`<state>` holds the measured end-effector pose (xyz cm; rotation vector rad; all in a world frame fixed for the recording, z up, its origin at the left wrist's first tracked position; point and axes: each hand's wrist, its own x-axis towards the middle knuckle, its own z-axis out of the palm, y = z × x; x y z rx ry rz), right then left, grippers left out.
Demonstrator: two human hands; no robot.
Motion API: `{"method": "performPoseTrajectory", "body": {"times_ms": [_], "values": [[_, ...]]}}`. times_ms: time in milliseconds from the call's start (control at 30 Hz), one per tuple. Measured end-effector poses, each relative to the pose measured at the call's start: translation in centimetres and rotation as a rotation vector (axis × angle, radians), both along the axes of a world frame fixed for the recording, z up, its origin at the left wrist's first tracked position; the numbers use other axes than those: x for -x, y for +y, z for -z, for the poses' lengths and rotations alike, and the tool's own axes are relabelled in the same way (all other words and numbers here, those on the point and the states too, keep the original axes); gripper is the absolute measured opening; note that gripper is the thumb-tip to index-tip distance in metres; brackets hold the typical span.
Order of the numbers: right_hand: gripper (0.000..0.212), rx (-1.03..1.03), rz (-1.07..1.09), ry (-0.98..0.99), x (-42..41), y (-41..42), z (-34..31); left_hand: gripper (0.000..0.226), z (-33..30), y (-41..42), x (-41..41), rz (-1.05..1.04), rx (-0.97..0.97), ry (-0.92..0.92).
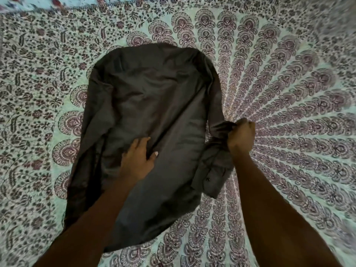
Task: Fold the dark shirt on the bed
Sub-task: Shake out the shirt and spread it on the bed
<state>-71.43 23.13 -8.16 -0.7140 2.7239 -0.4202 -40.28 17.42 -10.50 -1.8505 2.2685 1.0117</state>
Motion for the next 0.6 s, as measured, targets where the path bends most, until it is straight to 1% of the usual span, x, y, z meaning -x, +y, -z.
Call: {"method": "performPoseTrajectory", "body": {"times_ms": [33, 67, 100, 133, 167, 200, 233, 267, 300, 333, 367, 400, 433, 467, 500, 567, 600], "values": [[0.042, -0.047, 0.02, -0.009, 0.3, 0.2, -0.2, 0.058, -0.7, 0.6, 0.8, 0.033, 0.058, -0.078], [0.061, -0.116, 0.037, -0.046, 0.2, 0.6, -0.4, 0.057, -1.4, 1.2, 1.6, 0.08, 0.165, -0.13], [0.08, -0.162, 0.051, -0.093, -0.2, 1.2, -0.4, 0.053, -2.2, 1.9, 2.4, 0.128, 0.285, -0.13], [0.094, -0.183, 0.073, -0.14, -0.9, 1.8, -0.2, 0.046, -2.8, 2.7, 3.1, 0.18, 0.394, -0.069], [0.105, -0.189, 0.099, -0.184, -1.9, 2.7, 0.0, 0.037, -3.2, 3.9, 3.7, 0.246, 0.428, 0.013], [0.111, -0.186, 0.114, -0.225, -3.0, 3.9, 0.4, 0.029, -3.4, 5.3, 4.3, 0.302, 0.356, 0.074], [0.114, -0.182, 0.107, -0.254, -3.9, 5.1, 0.9, 0.031, -3.4, 6.9, 4.9, 0.342, 0.199, 0.072], [0.11, -0.168, 0.085, -0.277, -4.8, 6.4, 1.3, 0.043, -3.3, 8.4, 5.3, 0.405, 0.023, -0.004], [0.1, -0.139, 0.07, -0.304, -5.3, 7.2, 1.6, 0.054, -3.1, 9.6, 5.6, 0.495, -0.088, -0.123], [0.085, -0.105, 0.068, -0.328, -5.5, 7.9, 1.9, 0.059, -2.5, 10.9, 5.7, 0.583, -0.116, -0.226], [0.066, -0.067, 0.067, -0.337, -5.3, 8.2, 2.0, 0.055, -2.1, 12.0, 5.7, 0.644, -0.097, -0.281], [0.048, -0.025, 0.067, -0.326, -5.1, 8.3, 1.6, 0.045, -1.9, 12.6, 5.7, 0.669, -0.081, -0.278], [0.035, 0.02, 0.076, -0.305, -4.7, 8.4, 1.3, 0.032, -1.7, 13.1, 5.7, 0.665, -0.104, -0.227], [0.028, 0.079, 0.096, -0.272, -4.2, 8.4, 0.7, 0.02, -1.6, 13.4, 5.7, 0.629, -0.184, -0.104], [0.025, 0.148, 0.132, -0.24, -3.6, 8.4, 0.2, 0.013, -1.7, 13.6, 5.8, 0.563, -0.319, 0.072], [0.024, 0.293, 0.213, -0.254, -2.3, 8.4, -1.3, 0.027, -2.1, 13.8, 6.2, 0.425, -0.557, 0.362], [0.024, 0.341, 0.239, -0.289, -1.6, 8.5, -2.0, 0.031, -2.3, 13.7, 6.4, 0.411, -0.623, 0.416]]}}
